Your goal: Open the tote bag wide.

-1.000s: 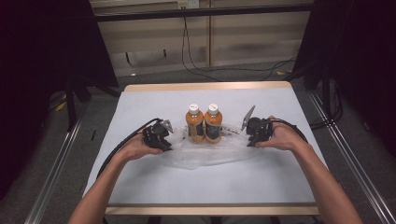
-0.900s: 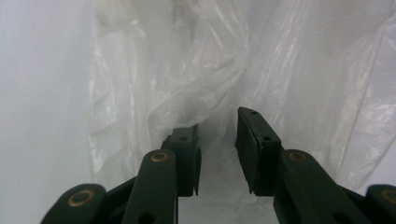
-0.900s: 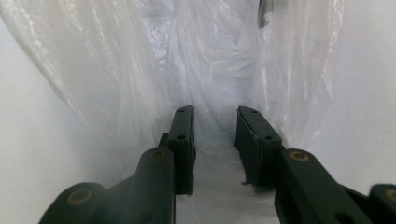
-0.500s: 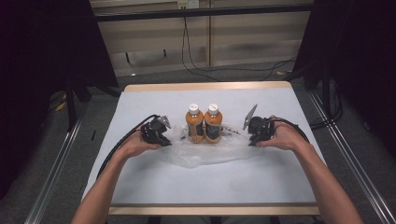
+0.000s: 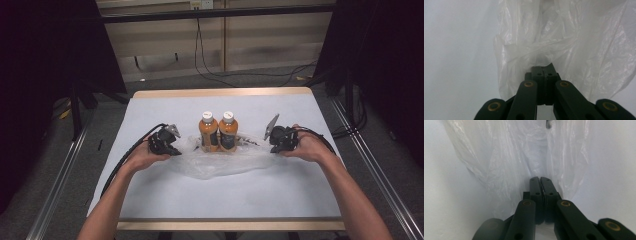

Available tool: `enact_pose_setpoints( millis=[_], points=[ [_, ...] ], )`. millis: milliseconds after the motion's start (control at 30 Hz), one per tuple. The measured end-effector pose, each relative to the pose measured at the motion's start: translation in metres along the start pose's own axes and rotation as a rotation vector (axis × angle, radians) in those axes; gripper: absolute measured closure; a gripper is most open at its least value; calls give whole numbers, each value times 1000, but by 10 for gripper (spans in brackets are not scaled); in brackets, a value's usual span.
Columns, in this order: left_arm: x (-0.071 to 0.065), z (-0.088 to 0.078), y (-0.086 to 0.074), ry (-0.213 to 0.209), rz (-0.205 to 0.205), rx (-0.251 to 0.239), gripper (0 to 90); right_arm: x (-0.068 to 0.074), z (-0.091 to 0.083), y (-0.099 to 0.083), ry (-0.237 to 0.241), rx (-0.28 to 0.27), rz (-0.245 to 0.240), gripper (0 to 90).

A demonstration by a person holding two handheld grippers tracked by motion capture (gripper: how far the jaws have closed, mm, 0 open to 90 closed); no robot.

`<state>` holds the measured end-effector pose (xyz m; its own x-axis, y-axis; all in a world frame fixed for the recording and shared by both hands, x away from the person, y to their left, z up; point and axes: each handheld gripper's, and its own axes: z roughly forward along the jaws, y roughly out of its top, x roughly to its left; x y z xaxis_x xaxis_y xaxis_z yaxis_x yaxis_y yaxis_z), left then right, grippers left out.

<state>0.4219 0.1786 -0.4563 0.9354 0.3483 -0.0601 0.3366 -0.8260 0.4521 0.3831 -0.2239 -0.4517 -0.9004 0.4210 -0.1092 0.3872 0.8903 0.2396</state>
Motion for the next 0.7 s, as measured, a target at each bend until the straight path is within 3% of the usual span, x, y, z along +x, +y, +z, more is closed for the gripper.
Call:
enact_pose_setpoints(
  millis=[67, 200, 300, 567, 700],
  points=[
    [-1, 0, 0, -1, -5, -15, 895, 0, 0, -2, 9, -13, 28, 861],
    [-3, -5, -2, -5, -24, -87, 798, 0, -1, -6, 30, -91, 76, 746],
    [-6, -8, -4, -1, -30, -110, 722, -3, -5, -4, 51, -160, 101, 675],
    [-14, -26, -8, -7, -39, -239, 643, -2, -25, 4, 80, -335, 152, 602],
    [-19, -35, -7, -12, -45, -289, 603, -3, -34, 6, 95, -408, 160, 621]
  ],
)
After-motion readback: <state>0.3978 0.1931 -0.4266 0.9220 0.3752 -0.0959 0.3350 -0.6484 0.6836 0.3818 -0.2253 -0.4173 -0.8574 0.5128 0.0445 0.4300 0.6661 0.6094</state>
